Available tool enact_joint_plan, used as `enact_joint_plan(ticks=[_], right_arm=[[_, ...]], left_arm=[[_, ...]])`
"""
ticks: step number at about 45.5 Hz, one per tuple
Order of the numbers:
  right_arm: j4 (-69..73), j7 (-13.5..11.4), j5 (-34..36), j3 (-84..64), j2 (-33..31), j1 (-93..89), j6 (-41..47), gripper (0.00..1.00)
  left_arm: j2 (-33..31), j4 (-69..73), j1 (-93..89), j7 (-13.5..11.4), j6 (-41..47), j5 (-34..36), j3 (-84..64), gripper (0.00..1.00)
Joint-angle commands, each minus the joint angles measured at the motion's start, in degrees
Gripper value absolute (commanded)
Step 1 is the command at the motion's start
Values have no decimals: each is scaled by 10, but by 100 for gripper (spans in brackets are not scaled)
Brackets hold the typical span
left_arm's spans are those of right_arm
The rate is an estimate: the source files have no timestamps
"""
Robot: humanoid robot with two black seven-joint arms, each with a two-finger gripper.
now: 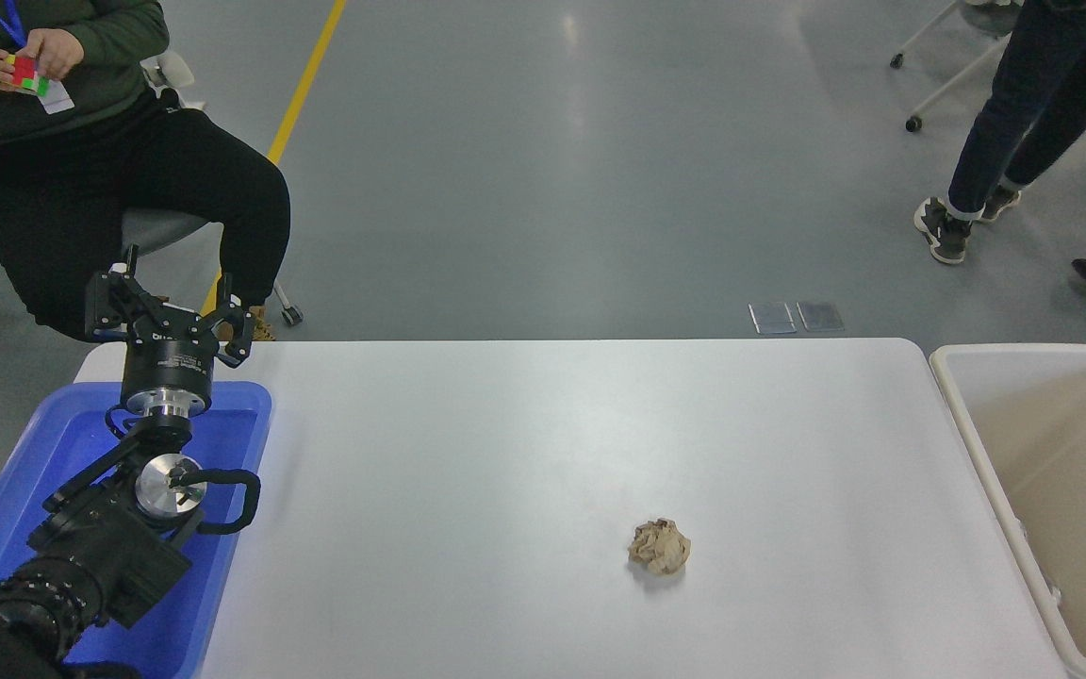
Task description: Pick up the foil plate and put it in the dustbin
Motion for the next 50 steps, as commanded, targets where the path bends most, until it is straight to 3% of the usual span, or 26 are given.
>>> enact_joint_plan(ticks=[1, 8, 19, 24, 38, 50], right_arm=[[272, 1, -27, -182, 60, 212, 8, 100], [354, 2, -24, -184, 91, 278, 75, 100], [374, 13, 16, -164, 101, 372, 339, 100], [374, 15, 24, -157, 113, 393, 398, 100], [389, 15, 93, -168, 154, 459, 444, 100], [391, 16, 146, -170, 244, 472, 438, 100]], left_arm=[[0, 0, 0, 0, 0, 1, 0, 99], [0, 0, 0, 0, 0, 0, 0, 99], [0, 0, 0, 0, 0, 1, 1, 99], [0, 0, 0, 0, 0, 1, 1, 99], [0, 0, 0, 0, 1, 0, 1, 99], [-1, 0, 1, 0, 1, 0, 1, 99]])
